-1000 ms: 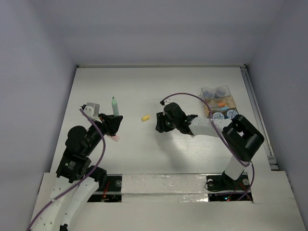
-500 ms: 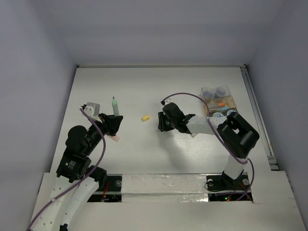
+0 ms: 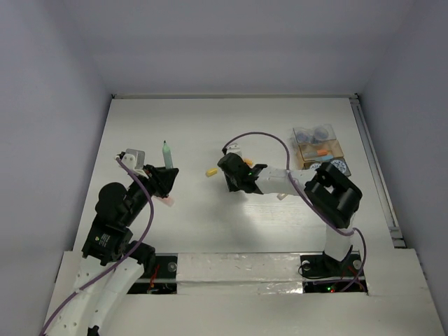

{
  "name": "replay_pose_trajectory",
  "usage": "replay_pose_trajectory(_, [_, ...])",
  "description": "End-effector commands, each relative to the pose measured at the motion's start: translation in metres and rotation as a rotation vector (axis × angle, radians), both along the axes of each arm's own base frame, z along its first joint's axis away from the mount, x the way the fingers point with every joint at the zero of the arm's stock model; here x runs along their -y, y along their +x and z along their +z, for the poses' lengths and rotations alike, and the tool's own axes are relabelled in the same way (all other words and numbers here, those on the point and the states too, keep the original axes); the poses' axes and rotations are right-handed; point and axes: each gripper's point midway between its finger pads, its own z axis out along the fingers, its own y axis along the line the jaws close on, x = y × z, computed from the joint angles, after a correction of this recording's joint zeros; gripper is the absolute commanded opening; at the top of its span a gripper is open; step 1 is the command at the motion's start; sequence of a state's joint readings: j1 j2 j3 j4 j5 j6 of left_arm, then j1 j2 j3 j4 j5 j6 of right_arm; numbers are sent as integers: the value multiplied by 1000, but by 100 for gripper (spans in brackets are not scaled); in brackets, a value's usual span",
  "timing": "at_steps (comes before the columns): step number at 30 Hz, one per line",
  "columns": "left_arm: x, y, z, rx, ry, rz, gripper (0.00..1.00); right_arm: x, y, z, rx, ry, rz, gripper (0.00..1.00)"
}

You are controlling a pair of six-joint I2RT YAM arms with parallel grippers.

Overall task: Sort the stationery into containers
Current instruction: Move the pen cap to the center of the board.

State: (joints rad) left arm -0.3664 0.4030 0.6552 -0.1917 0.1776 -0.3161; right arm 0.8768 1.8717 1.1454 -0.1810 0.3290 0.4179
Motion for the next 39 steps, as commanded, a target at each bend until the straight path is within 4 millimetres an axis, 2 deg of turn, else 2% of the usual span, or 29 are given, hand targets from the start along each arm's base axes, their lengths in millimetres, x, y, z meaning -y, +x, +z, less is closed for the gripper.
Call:
replay_pose_trajectory(1, [0,2,18,55,-21,-1,0,25,1,4,78,-246,-62,13])
replay_pose_trajectory(3, [0,1,19,57,-22,-1,0,34,3,2,101,-318,-94,15])
replay_pose_trajectory(7, [-1,1,19,60,-23,1,0,36,2,-3,110,-384,-134,18])
replay_pose_trajectory(8, [-1,1,20,61,-23,1,0,37,2,-4,107,-390,-141,20])
replay_pose_trajectory(9, [-1,1,20,63,-23,1,0,37,2,-6,106,-388,-152,26])
replay_pose_trajectory(11, [-1,0,20,64,-24,-1,0,33,0,-5,111,-374,-151,41])
replay_pose_trajectory(13, [0,1,20,64,-24,-2,0,30,-1,-3,107,-352,-145,46])
replay_pose_trajectory(22, [-1,1,20,62,-24,1,0,19,-1,9,105,-285,-132,52])
replay_pose_trajectory(23, [-1,1,20,62,-24,-1,0,18,-2,9,103,-276,-129,54])
replay_pose_trajectory(24, [-1,1,19,60,-23,1,0,14,-3,13,95,-244,-119,61])
replay_pose_trajectory(27, [-1,1,19,61,-23,-1,0,8,-8,22,90,-177,-100,68])
replay_pose_trajectory(32, [0,1,19,61,-23,-2,0,0,-9,28,57,-74,-93,68])
replay_pose_trajectory(34, [0,0,20,62,-24,-2,0,7,-5,25,33,-47,-120,67])
replay_pose_trajectory(39, [0,0,20,64,-25,-5,0,8,3,20,5,33,-134,65])
